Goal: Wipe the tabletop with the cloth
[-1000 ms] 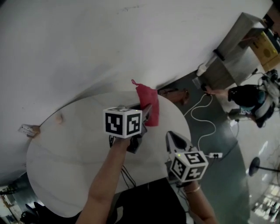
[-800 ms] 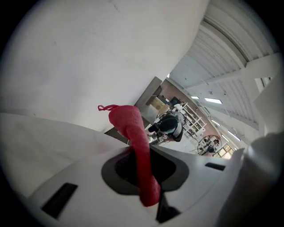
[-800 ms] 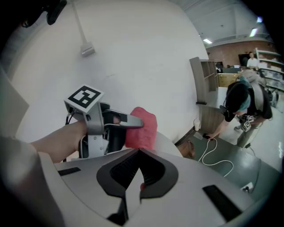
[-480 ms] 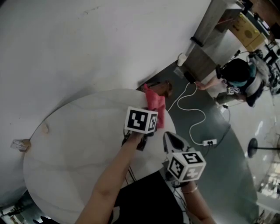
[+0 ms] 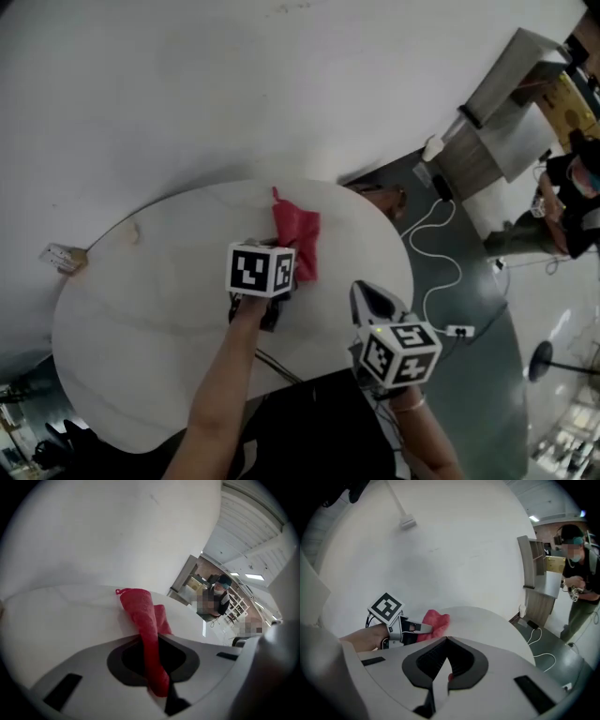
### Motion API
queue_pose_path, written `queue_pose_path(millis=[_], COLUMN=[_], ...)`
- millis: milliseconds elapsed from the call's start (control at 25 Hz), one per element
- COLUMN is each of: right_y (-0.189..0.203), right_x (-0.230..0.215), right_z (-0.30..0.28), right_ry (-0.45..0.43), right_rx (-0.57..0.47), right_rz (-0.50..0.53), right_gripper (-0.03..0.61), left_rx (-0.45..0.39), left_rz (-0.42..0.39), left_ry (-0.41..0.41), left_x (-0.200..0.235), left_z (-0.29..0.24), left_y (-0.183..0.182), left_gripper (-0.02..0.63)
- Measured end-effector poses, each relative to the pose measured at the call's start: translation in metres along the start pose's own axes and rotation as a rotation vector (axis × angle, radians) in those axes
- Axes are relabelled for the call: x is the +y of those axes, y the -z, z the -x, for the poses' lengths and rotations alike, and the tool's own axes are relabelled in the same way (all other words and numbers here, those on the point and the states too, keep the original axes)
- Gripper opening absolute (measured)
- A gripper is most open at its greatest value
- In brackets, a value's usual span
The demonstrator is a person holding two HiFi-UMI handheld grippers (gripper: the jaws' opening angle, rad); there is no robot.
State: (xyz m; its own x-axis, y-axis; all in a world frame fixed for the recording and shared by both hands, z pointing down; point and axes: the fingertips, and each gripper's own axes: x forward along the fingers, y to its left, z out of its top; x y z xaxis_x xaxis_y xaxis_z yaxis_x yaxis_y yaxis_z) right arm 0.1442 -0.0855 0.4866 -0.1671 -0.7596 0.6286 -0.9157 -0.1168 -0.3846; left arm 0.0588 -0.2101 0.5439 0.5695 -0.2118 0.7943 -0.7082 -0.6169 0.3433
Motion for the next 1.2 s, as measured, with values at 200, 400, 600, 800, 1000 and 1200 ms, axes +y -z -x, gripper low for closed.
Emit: queue_pose_path(millis=[200,400,600,800,1000,1200], right_y=[0.009,0.023,0.035,0.037,0.025,0.019], right_x=[0.031,0.050,0.055,0.037,-0.001,-0.057], right_z=[-0.008,-0.005,0.004,0.020,0.041,0.068], right_ry=[-0.039,-0.042,-0.018,0.029,0.080,0.172], right_rx=[0.020,0.022,0.023,-0.003,-0.067,-0.096], right_rz=[0.040,0.051,0.063,0.049,0.051,0.001], right_gripper=[0.003,0.003,0.003,0.003,0.003,0.003], left_rx=[-0.052,-0.076,-0.083,-0.138,-0.191,-0.174], left_rz=[0.094,0.139,0.139,0.107,0.042,-0.063], left_ry=[-0.078,-0.146,-0.244,-0.242,-0.070,0.128], left_x=[0.062,0.109,0.140,0.121,0.027,-0.100], left_z=[0.042,0.075,0.104,0.119,0.087,0.031], left_y=[0.023,0.046,0.067,0.060,0.024,0.000], left_gripper=[0.047,0.047,0.046,0.046,0.046,0.046])
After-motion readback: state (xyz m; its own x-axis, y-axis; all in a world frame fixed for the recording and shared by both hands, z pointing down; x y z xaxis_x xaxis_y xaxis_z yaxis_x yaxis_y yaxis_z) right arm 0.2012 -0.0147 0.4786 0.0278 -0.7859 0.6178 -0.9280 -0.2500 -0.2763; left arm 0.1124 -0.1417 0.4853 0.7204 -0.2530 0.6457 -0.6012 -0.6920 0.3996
